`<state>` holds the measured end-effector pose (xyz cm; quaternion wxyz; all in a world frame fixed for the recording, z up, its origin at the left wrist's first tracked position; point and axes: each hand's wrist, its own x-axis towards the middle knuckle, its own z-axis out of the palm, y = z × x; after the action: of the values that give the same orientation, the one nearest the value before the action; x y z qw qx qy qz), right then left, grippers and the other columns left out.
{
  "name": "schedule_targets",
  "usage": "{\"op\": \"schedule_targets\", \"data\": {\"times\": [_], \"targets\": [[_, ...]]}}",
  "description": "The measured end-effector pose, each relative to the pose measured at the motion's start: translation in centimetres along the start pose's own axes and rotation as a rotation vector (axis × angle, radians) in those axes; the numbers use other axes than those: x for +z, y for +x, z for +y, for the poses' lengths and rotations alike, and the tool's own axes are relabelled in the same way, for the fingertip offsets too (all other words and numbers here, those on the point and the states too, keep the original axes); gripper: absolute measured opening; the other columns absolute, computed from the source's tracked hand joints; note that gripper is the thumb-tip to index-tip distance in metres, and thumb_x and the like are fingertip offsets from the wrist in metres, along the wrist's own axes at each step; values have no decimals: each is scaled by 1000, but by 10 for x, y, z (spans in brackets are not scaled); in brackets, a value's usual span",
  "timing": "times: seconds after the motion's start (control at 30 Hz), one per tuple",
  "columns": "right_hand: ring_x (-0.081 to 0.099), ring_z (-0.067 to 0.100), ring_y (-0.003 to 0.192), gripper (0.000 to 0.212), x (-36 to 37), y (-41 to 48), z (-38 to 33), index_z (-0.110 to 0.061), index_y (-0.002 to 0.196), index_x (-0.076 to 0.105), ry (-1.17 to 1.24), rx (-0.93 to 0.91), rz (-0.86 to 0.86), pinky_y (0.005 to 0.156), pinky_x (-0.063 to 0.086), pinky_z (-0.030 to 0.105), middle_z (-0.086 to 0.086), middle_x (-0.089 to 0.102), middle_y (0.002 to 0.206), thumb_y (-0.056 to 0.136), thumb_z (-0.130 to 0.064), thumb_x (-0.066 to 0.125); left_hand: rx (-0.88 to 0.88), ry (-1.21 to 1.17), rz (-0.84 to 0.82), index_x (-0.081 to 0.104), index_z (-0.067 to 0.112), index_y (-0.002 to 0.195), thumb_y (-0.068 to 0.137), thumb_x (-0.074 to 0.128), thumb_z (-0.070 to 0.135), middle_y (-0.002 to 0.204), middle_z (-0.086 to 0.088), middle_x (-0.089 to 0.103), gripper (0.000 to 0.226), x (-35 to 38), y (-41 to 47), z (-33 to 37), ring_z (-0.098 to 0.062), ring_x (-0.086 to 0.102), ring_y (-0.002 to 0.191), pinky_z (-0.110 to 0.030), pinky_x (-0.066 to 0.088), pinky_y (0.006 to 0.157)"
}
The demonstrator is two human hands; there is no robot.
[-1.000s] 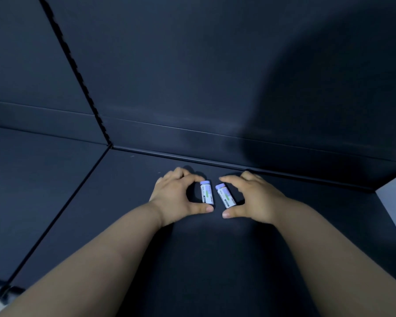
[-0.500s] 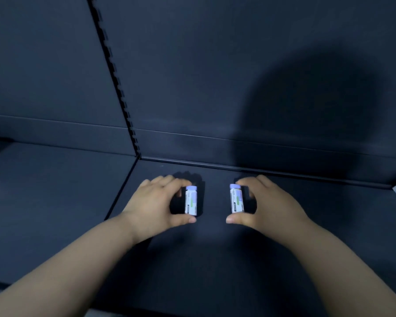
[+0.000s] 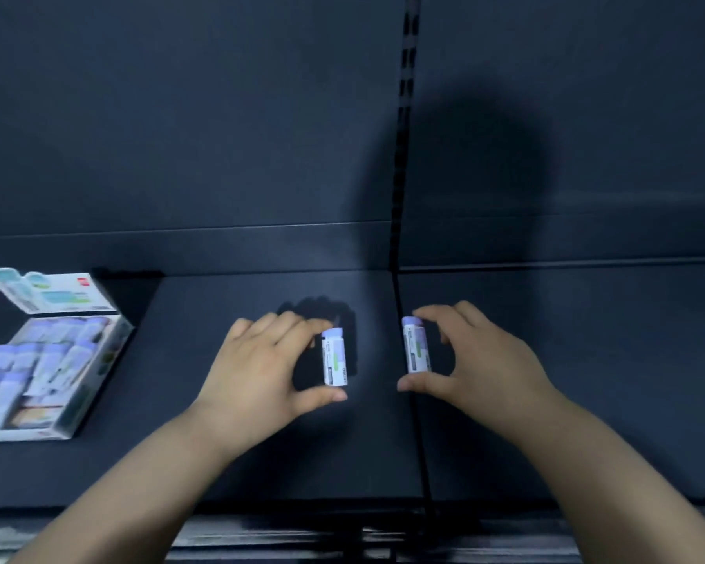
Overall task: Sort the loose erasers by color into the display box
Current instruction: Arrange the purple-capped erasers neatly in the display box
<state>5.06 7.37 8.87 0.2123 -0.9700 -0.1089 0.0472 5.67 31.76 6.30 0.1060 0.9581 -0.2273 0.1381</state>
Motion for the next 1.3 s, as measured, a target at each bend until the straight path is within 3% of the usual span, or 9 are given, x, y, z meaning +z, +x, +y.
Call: {"op": "schedule_targets", "data": {"times": [0.23, 0.43, 0.67, 1.0, 1.17, 1.3], "targets": [[49, 2, 101, 82, 29, 19, -40, -45, 134, 29, 9, -64, -19, 76, 46, 22, -22, 37, 116, 64, -74, 60, 9, 69, 76, 57, 24, 116, 67, 47, 73, 96, 8, 60, 70, -8, -21, -36, -11, 48, 88, -29, 29, 75], [48, 0, 102, 79, 58, 25, -68, -48, 132, 29, 82, -82, -100, 76, 44, 21, -23, 36, 114, 64, -74, 58, -109, 93, 60, 59, 24, 119, 69, 46, 73, 99, 7, 61, 71, -7, -38, -42, -16, 56, 87, -31, 32, 75], [46, -3, 99, 80, 90, 17, -118, -50, 132, 28, 121, -61, -131, 78, 43, 20, -25, 33, 108, 63, -70, 63, -257, 51, 151, 58, 25, 119, 68, 46, 72, 99, 4, 61, 70, -25, -84, -90, -16, 49, 90, -33, 30, 75], [46, -2, 101, 83, 141, 59, -257, -52, 133, 25, 131, -3, -44, 76, 42, 19, -24, 33, 112, 61, -74, 60, -127, 50, 96, 58, 27, 117, 66, 45, 73, 96, 6, 60, 70, -80, -119, -232, -15, 48, 88, -31, 28, 72], [47, 0, 107, 83, 168, 69, -306, -50, 134, 29, 172, 27, -41, 83, 44, 23, -23, 36, 113, 62, -70, 65, -49, 35, 35, 62, 24, 112, 64, 46, 73, 100, 5, 61, 70, -81, -138, -273, -15, 49, 89, -33, 29, 71], [51, 6, 103, 86, 179, 68, -324, -50, 135, 29, 144, 78, -28, 77, 43, 24, -20, 35, 110, 61, -71, 66, 19, 43, -3, 63, 24, 113, 66, 44, 70, 101, 6, 60, 69, -73, -151, -285, -13, 48, 91, -32, 29, 73]]}}
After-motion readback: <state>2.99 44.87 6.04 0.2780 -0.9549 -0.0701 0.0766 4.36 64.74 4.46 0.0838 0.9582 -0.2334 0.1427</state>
